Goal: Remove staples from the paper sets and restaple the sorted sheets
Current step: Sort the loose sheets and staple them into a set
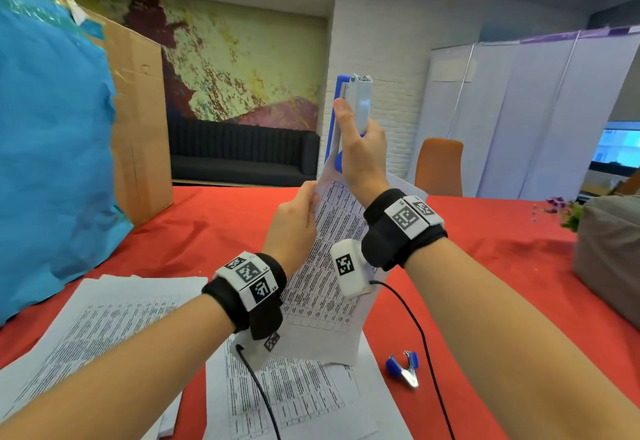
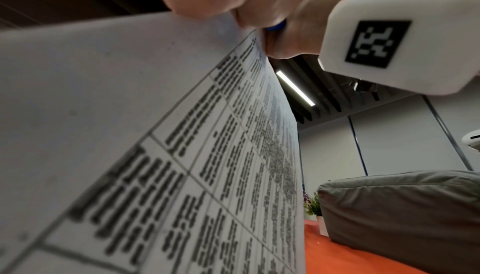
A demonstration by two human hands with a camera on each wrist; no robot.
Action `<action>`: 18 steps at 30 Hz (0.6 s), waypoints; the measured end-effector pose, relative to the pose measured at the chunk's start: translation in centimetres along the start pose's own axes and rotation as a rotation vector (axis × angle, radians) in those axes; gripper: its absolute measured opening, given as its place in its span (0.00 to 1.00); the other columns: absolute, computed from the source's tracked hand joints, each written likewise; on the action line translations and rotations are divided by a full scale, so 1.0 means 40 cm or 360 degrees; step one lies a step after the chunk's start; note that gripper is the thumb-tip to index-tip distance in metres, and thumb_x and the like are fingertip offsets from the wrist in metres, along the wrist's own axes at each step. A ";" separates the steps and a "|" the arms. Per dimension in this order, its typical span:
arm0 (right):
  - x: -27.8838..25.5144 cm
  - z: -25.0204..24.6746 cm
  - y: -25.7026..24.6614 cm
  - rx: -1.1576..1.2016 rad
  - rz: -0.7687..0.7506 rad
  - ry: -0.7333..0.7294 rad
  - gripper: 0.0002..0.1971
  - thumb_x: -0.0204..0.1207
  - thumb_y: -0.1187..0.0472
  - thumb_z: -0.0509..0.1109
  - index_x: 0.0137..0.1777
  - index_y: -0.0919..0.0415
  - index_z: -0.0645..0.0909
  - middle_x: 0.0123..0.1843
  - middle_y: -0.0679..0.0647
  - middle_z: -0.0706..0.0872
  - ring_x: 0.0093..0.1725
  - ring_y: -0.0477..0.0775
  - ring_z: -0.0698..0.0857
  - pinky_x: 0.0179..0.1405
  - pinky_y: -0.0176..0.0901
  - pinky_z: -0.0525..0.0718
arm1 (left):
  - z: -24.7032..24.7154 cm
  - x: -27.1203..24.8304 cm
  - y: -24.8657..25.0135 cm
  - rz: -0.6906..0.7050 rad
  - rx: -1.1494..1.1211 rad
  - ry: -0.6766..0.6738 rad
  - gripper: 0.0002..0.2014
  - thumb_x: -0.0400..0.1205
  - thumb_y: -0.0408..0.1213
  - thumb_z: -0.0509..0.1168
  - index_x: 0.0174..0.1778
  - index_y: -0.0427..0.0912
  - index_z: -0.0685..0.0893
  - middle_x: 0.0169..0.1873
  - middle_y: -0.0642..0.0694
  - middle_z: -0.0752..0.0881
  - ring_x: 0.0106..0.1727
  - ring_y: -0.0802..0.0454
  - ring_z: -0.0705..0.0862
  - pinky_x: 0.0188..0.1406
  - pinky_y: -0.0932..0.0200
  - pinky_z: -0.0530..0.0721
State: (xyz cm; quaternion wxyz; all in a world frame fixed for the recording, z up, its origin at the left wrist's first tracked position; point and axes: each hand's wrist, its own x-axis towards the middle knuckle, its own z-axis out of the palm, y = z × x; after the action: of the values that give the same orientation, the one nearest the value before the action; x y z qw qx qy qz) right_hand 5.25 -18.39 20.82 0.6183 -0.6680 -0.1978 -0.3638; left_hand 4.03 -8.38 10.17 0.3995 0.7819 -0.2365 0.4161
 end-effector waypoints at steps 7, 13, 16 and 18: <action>0.005 -0.005 -0.003 -0.0098 -0.0086 -0.0020 0.23 0.79 0.44 0.64 0.25 0.53 0.69 0.24 0.48 0.71 0.25 0.49 0.73 0.25 0.39 0.70 | 0.000 0.002 0.002 -0.0006 -0.0056 -0.0051 0.08 0.87 0.34 0.54 0.53 0.35 0.77 0.27 0.47 0.79 0.24 0.57 0.76 0.25 0.56 0.74; 0.000 -0.003 0.010 0.0006 -0.0015 -0.0032 0.20 0.81 0.47 0.65 0.28 0.53 0.72 0.25 0.47 0.72 0.25 0.46 0.73 0.25 0.36 0.71 | -0.001 0.013 0.012 -0.0083 -0.0182 -0.0041 0.09 0.87 0.33 0.54 0.55 0.36 0.78 0.28 0.54 0.77 0.26 0.61 0.75 0.27 0.60 0.71; 0.005 -0.007 0.014 0.0079 0.0088 -0.0069 0.20 0.81 0.48 0.66 0.29 0.53 0.73 0.24 0.45 0.71 0.23 0.43 0.72 0.25 0.36 0.71 | -0.005 0.009 0.019 -0.0105 -0.0174 -0.0049 0.15 0.87 0.35 0.54 0.70 0.39 0.73 0.30 0.58 0.78 0.27 0.64 0.78 0.28 0.69 0.71; 0.004 -0.011 0.017 0.0086 0.0126 -0.0127 0.18 0.81 0.48 0.66 0.30 0.53 0.74 0.23 0.44 0.71 0.23 0.42 0.71 0.25 0.36 0.71 | -0.004 0.007 0.022 -0.0171 -0.0175 -0.0042 0.20 0.87 0.35 0.55 0.77 0.41 0.68 0.31 0.61 0.76 0.27 0.66 0.77 0.27 0.75 0.69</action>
State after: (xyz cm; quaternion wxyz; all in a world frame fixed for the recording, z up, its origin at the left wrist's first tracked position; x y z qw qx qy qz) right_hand 5.73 -18.93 20.47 0.6417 -0.6722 -0.2056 -0.3066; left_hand 3.47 -8.76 10.83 0.4605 0.7757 -0.2220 0.3702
